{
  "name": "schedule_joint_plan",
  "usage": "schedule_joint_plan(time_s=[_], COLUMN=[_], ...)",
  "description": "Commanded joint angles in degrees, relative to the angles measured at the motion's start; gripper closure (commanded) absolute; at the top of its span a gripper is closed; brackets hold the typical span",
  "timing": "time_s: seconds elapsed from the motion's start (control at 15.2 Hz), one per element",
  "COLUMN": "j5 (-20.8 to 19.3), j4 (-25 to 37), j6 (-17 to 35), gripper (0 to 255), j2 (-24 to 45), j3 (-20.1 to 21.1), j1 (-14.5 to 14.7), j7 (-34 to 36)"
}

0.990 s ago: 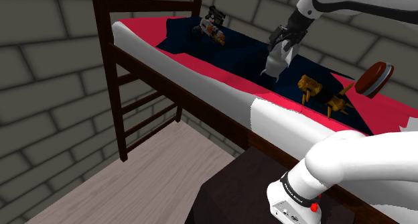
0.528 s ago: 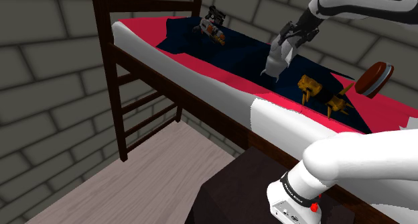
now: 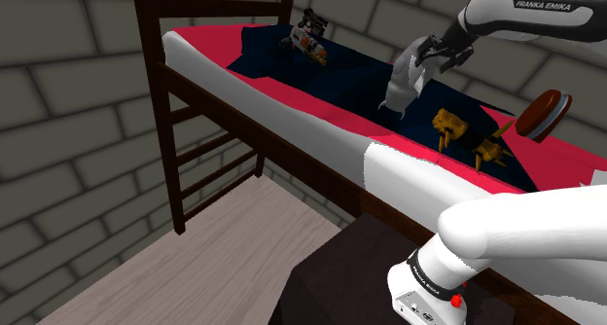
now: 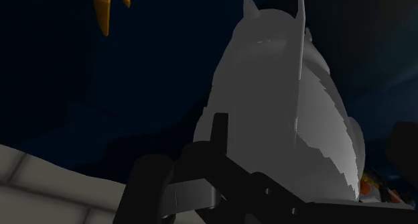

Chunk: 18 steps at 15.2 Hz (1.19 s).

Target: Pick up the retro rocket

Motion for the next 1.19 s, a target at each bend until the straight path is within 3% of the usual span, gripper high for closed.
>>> schedule_joint_plan(time_s=[0.0, 0.26, 0.33, 0.92, 1.12], j5=[-0.27, -0.56, -0.57, -0.56, -0.22], j4=[-1.76, -3.79, -3.86, -3.78, -1.42], j6=[1.63, 3.57, 3.54, 3.57, 1.31], gripper=[0, 0, 255, 255, 255], j2=[-0.22, -0.29, -0.39, -0.29, -0.20], j3=[-0.21, -0.40, -0.30, -0.40, -0.18], j1=[-0.21, -0.38, -0.38, -0.37, -0.18], j7=[0.15, 0.35, 0.46, 0.35, 0.12])
